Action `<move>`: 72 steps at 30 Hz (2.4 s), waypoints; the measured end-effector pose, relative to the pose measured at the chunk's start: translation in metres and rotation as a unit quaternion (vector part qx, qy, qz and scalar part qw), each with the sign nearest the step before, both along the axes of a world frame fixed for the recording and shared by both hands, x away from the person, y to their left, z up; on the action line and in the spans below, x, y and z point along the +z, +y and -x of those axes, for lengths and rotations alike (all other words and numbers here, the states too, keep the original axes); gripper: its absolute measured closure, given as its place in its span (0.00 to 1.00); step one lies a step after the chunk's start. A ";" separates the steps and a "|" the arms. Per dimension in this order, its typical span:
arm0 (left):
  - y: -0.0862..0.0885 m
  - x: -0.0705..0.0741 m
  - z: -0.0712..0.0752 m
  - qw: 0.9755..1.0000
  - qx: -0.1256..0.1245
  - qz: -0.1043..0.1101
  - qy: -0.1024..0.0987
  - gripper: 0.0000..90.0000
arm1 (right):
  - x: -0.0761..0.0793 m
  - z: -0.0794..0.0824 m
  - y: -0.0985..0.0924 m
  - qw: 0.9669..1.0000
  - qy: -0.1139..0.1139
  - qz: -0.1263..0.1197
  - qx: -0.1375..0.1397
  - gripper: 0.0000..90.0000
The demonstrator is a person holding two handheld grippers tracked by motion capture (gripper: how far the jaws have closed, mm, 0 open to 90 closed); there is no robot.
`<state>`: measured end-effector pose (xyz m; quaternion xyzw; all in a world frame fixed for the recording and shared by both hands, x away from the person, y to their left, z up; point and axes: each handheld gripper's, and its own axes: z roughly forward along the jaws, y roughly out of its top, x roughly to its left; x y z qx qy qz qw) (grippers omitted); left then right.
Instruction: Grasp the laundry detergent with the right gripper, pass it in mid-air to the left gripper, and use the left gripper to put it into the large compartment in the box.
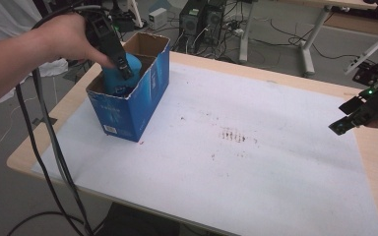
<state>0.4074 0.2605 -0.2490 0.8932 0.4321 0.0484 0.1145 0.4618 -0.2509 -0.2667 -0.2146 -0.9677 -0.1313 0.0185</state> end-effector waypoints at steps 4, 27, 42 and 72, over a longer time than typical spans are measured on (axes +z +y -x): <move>0.000 -0.006 -0.001 1.000 -0.004 -0.001 -0.004 0.42 | -0.001 0.001 0.000 1.000 0.001 -0.002 0.000 0.15; 0.001 -0.033 -0.001 1.000 -0.021 0.000 -0.001 0.42 | -0.008 0.003 0.000 1.000 0.008 -0.003 0.000 0.15; 0.003 -0.035 -0.002 1.000 -0.020 0.004 0.005 0.42 | -0.009 0.003 -0.001 1.000 0.008 -0.001 0.003 0.15; 0.003 -0.035 -0.006 1.000 -0.020 0.005 0.018 0.39 | -0.009 0.004 -0.004 1.000 0.011 -0.002 0.000 0.15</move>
